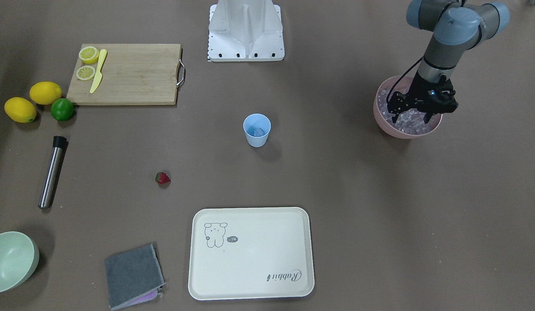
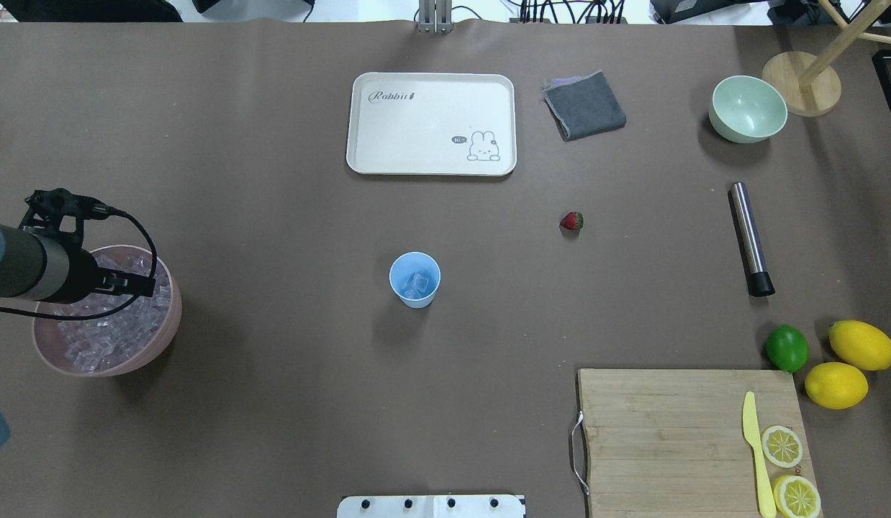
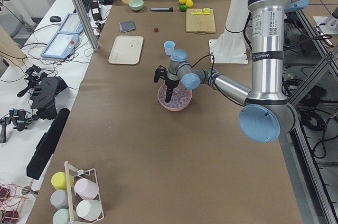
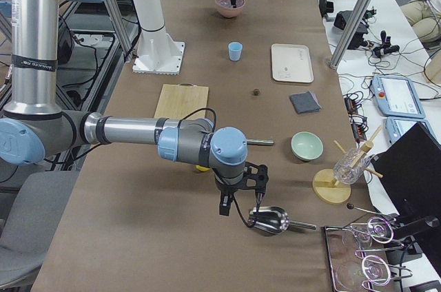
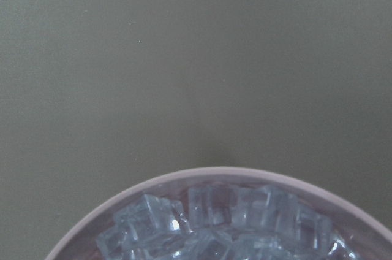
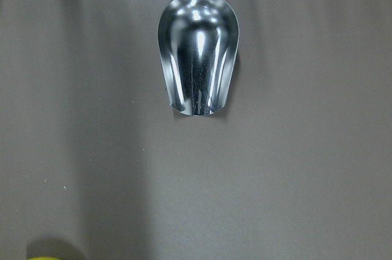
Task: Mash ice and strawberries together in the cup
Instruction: 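Grasp a third ice cube with the left gripper and lift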
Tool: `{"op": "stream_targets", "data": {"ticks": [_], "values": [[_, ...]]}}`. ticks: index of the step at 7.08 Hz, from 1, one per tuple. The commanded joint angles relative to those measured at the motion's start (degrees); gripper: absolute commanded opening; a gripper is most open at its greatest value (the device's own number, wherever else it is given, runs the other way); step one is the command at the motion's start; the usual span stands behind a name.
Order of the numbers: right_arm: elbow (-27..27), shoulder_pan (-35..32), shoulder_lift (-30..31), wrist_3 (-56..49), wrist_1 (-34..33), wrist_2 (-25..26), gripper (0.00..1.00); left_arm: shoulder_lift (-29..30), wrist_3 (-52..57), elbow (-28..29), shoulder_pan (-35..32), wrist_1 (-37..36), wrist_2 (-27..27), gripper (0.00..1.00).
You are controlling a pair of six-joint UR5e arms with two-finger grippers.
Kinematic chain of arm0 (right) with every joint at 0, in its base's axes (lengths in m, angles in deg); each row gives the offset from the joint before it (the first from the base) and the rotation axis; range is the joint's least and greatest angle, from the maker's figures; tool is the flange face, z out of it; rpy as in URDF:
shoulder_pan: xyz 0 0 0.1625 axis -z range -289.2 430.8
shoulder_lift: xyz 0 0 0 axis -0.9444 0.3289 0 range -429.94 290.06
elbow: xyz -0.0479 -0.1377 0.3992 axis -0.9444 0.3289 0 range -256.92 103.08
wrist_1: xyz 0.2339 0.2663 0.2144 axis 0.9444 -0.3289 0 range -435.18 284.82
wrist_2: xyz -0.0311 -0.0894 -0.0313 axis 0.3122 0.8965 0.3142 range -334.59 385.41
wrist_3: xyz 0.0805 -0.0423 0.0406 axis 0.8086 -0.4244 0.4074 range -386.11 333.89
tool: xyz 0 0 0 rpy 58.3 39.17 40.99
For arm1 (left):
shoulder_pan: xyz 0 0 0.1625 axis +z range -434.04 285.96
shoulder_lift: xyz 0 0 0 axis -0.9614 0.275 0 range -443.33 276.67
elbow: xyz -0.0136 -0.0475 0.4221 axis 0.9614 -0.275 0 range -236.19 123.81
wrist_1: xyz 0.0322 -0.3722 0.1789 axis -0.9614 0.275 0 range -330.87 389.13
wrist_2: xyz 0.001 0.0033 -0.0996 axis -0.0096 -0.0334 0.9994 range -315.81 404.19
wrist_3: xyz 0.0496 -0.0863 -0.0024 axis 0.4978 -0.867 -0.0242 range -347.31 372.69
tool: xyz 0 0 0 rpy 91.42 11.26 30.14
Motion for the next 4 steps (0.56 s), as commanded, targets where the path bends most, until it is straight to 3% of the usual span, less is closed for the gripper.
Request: {"op": "stream_targets", "data": {"ticks": [1,2,4], "values": [[-0.03,-0.01,0.00,0.00,0.03,0.01,1.00,-0.05,0.25,-0.43,-0.03,0.01,0.12,0.72],[-0.12,0.07,0.00,0.00,0.03,0.01,1.00,-0.05,0.25,-0.52,-0.03,0.01,0.12,0.54],[-0.38,-0.01,0.00,0.00,0.03,0.01,1.00,-0.05,0.25,-0.61,0.05,0.01,0.12,0.49]]}}
